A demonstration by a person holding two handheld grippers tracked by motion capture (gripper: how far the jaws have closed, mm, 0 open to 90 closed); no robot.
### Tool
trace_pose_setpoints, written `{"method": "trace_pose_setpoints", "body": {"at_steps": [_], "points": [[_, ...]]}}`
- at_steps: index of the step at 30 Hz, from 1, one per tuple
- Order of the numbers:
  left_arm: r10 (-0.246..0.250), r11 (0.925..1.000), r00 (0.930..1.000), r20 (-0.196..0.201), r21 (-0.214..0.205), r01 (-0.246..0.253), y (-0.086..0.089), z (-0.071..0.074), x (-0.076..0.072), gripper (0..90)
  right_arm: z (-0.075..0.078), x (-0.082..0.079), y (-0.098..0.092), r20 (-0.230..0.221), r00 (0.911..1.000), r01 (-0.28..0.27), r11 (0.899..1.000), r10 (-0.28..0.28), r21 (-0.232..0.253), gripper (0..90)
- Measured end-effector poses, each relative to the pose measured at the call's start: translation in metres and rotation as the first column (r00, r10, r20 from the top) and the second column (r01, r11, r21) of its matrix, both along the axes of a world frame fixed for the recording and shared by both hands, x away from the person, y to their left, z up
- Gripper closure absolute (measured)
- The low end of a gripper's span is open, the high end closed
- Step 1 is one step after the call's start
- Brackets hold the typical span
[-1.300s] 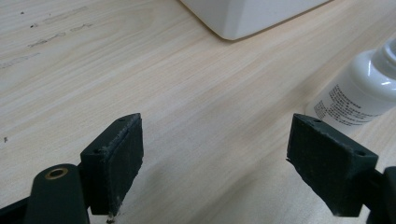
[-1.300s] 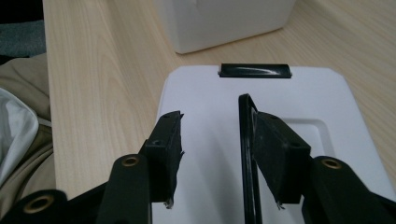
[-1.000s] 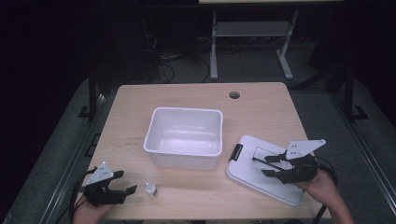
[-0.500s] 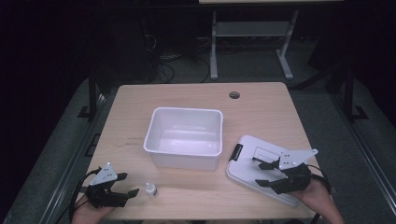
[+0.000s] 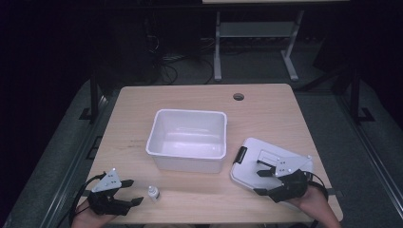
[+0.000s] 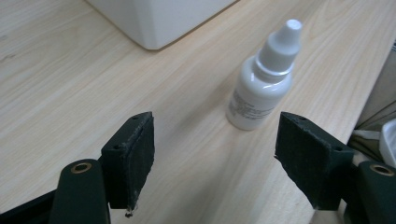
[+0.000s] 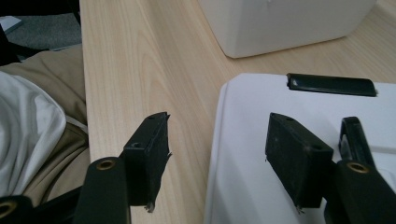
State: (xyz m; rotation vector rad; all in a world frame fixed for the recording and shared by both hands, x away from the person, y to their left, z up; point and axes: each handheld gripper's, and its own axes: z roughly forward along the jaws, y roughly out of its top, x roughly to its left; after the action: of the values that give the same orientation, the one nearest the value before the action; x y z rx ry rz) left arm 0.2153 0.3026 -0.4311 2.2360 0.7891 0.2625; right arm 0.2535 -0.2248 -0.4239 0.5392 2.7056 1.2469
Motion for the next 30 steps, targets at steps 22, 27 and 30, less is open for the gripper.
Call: {"method": "trace_pose_setpoints", "body": {"at_steps": [22, 27, 30], "points": [[-0.16, 0.9827, 0.9854, -0.057, 0.085, 0.165, -0.037, -0.005, 0.013, 41.0, -0.006, -0.004, -0.001, -0.008, 1.0, 0.002, 1.0, -0.002, 0.009, 39.4], [-0.173, 0.9796, 0.9835, -0.055, 0.095, 0.177, -0.042, -0.004, 0.016, 42.7, -0.008, -0.005, 0.001, -0.014, 0.9999, -0.005, 1.0, 0.006, 0.005, 39.6], [-0.178, 0.9778, 0.9828, -0.049, 0.103, 0.183, -0.045, -0.001, 0.017, 43.4, -0.008, -0.006, 0.0, -0.014, 0.9999, -0.007, 1.0, 0.007, 0.004, 39.6]]}}
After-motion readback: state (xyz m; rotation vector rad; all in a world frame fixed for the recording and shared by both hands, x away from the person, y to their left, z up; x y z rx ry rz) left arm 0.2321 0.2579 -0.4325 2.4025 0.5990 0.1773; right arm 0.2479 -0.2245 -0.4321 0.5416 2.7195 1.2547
